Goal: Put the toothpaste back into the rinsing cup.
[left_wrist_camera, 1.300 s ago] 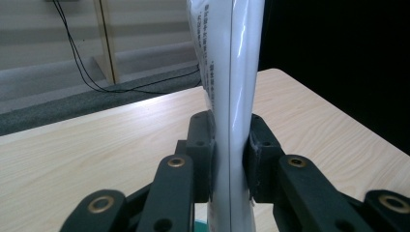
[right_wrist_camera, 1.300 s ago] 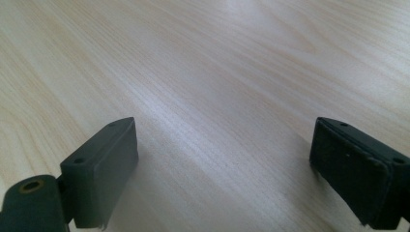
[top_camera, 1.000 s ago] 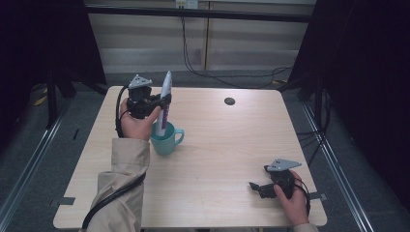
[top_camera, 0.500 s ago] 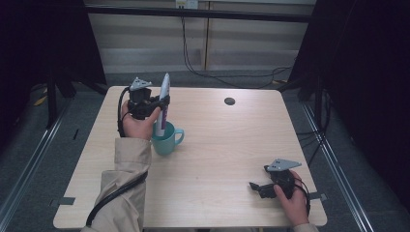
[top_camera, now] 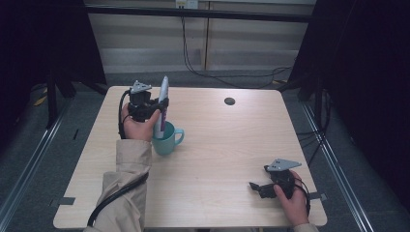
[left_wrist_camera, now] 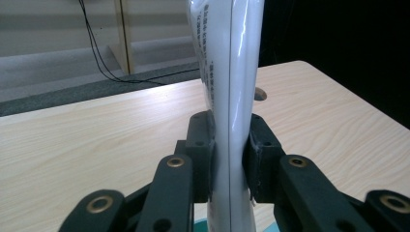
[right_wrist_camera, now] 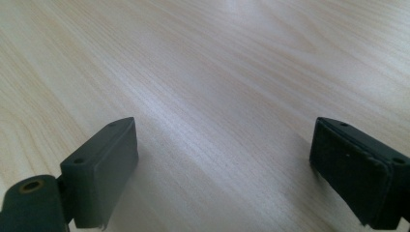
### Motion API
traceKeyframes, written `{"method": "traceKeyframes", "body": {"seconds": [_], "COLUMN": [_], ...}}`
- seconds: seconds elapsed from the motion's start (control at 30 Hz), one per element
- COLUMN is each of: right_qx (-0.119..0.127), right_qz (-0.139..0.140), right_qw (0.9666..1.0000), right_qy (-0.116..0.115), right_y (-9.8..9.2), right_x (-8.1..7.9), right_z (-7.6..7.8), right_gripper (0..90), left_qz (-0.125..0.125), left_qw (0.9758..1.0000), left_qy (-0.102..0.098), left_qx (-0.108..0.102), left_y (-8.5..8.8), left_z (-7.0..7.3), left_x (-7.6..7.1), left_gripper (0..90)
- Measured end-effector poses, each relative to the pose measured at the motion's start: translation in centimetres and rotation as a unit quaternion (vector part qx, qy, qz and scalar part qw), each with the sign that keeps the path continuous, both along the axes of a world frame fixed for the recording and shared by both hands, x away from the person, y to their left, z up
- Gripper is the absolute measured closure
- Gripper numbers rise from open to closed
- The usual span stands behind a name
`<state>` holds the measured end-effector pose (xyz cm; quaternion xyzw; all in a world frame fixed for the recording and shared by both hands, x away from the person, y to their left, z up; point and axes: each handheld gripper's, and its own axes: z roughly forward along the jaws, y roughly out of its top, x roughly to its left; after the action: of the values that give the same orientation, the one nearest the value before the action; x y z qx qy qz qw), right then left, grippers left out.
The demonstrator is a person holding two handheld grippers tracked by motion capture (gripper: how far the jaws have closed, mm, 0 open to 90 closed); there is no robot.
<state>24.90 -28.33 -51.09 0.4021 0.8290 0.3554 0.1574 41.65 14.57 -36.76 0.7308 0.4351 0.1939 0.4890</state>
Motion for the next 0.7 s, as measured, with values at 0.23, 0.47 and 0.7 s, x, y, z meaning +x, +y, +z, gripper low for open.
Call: {"method": "traceKeyframes", "body": {"seconds": [0.23,0.47,0.7], "right_qx": [0.000,0.000,0.000], "right_qz": [0.000,0.000,0.000], "right_qw": [1.0000,1.0000,1.0000], "right_qy": [0.000,0.000,0.000], "right_y": [0.0,0.0,0.0], "right_x": [0.0,0.0,0.0], "right_z": [0.0,0.0,0.0], "right_gripper": [9.5,9.5,9.5], "left_qz": [0.003,0.004,0.008], "left_qw": [1.0000,0.9999,0.9999], "left_qy": [0.009,0.009,0.013], "left_qx": [0.000,0.001,0.000], "left_y": [0.0,-0.1,-0.1], "left_z": [-1.0,-1.5,-2.3], "left_x": [0.0,-0.1,-0.2], "left_gripper": [75.1,75.0,75.0]}}
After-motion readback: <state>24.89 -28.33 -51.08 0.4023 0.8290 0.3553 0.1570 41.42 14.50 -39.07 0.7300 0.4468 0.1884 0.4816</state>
